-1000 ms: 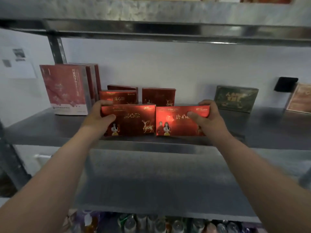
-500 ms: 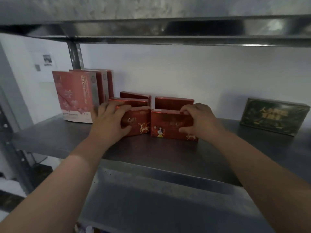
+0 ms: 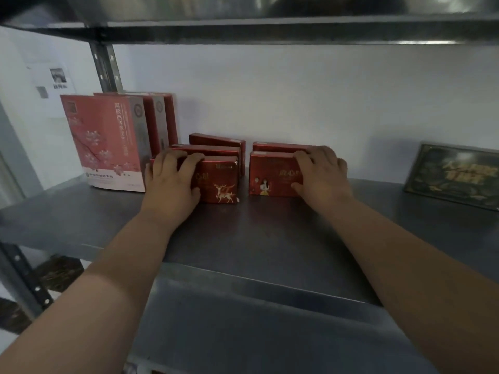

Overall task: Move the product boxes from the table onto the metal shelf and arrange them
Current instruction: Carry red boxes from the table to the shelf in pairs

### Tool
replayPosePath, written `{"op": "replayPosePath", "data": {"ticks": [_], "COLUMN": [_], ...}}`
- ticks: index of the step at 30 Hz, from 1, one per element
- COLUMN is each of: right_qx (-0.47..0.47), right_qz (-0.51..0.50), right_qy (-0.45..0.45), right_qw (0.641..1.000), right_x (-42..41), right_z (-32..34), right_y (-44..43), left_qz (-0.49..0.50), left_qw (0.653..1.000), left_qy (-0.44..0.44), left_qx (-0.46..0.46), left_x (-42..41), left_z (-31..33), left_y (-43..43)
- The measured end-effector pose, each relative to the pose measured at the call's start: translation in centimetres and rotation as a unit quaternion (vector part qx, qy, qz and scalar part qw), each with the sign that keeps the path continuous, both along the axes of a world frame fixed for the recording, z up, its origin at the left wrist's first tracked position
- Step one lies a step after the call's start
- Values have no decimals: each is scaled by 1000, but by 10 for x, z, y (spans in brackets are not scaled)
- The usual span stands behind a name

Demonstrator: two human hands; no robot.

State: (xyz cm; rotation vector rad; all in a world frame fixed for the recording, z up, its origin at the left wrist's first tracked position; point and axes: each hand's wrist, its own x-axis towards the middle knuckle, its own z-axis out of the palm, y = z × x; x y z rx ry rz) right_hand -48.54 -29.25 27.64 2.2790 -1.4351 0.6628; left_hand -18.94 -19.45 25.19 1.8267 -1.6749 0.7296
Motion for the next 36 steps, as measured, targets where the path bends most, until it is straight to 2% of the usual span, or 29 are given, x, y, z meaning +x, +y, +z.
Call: {"op": "replayPosePath", "data": {"ticks": [21,24,26,27,28,31,34,36], "right_qx": [40,9,-26,-31,-17,90,213,240], "right_qz": [-35,-11,34,58,76,84,67,63], "right_qy": [37,37,31,31,36,56,31,23], "right_qw": [998,999,999,997,996,991,974,968], "right_x": [9,4,0,-1,-2,-6,-13,-22], "right_z": [-15,-13,-14,-15,-16,-21,-25,-25], "right_y": [2,10,19,24,30,52,77,100], "left_qz": [-7,-33,-65,-86,-112,-174,-199,-209], "left_qw": [999,998,990,987,987,980,951,925], "left_qy": [36,41,37,44,59,59,73,79], "left_qx": [19,-43,-117,-126,-102,78,225,307], "left_x": [-3,-9,-15,-19,-23,-35,-52,-68], "left_z": [-1,1,3,4,5,2,2,3], "left_y": [2,8,15,19,23,32,42,52]}}
